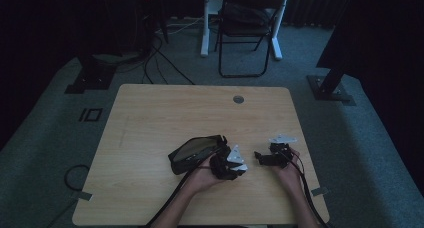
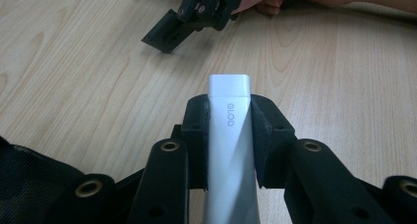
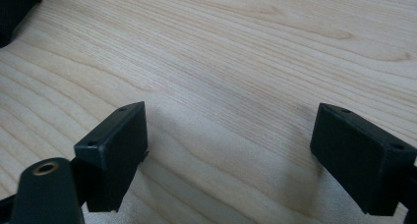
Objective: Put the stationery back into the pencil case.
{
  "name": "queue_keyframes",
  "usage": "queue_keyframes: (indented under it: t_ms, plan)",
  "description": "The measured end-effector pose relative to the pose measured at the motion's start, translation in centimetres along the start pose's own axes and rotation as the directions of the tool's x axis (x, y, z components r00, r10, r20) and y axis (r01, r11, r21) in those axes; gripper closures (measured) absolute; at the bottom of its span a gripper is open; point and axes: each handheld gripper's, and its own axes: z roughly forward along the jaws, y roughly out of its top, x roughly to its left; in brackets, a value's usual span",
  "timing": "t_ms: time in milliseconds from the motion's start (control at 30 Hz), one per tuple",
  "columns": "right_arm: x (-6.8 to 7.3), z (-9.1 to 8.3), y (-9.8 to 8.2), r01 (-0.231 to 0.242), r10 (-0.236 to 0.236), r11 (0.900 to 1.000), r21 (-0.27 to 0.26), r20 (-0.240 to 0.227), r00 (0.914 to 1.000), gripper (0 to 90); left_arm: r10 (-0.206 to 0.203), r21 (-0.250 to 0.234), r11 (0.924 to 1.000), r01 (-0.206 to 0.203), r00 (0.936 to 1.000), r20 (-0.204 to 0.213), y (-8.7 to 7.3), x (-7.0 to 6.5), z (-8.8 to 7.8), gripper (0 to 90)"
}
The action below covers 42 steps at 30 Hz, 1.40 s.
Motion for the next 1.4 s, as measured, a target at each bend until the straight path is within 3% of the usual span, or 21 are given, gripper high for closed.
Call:
queue_keyframes:
  t_ms: [1400]
  plan:
    - [0.0,0.0,0.0,0.0,0.0,1.0,0.0,0.0,1.0,14.1,0.007,-0.04,0.9992,-0.008,0.9998,-0.021,1.0,0.0,-3.3,71.1]
